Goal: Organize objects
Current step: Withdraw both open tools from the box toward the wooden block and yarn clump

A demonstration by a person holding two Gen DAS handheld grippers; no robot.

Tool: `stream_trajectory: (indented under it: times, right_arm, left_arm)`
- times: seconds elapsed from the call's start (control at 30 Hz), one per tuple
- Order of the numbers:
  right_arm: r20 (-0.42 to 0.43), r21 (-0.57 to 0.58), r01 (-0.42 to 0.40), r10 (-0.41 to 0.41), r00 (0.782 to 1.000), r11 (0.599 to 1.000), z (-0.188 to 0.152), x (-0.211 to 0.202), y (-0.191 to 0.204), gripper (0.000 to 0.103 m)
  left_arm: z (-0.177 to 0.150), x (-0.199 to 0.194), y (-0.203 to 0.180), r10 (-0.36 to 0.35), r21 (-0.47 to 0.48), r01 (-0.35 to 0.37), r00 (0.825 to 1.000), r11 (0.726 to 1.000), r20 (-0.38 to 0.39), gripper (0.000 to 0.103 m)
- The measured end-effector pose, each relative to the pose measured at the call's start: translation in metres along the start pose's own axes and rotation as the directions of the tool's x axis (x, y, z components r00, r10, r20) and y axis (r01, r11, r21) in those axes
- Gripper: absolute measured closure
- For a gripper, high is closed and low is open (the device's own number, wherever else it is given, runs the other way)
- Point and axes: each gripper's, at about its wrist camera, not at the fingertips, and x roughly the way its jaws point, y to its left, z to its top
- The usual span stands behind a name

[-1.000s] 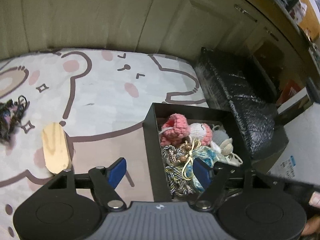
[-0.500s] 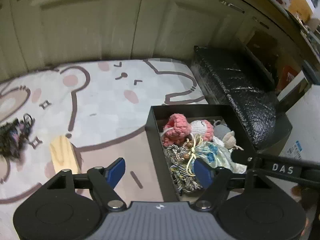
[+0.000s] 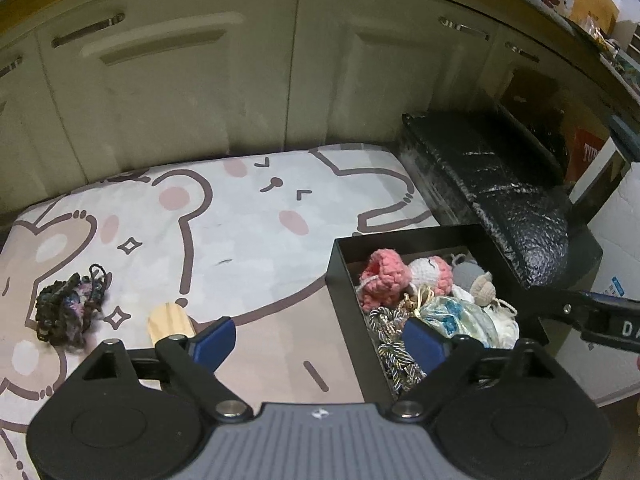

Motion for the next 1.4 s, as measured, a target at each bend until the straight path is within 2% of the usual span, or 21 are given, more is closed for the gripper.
stream_trajectory:
  times: [0.3, 0.9, 1.4]
  right_arm:
    - [0.043, -0.039, 0.06, -0.058, 0.997, 0.997, -0.008, -0.008, -0.001, 0.0]
    - [0.05, -0.077, 0.096, -0.092, 0.994, 0.992, -0.014, -0.009, 0.007, 0.0]
    - [0.059, -0.114, 0.044, -0.038, 0.998, 0.992, -0.013, 0.004, 0.058, 0.0]
  left_arm:
    - [-0.002, -0.009, 0.006, 0.034, 0.004, -0.034, 0.999, 0.999, 0.018, 0.002]
    - [-0.004, -0.016, 0.028, 0.064, -0.019, -0.064, 0.997, 0.998, 0.042, 0.0]
    - [-0.008, -0.03, 0.086, 0.143, -0.101, -0.137, 0.988, 0.985, 0.049, 0.0]
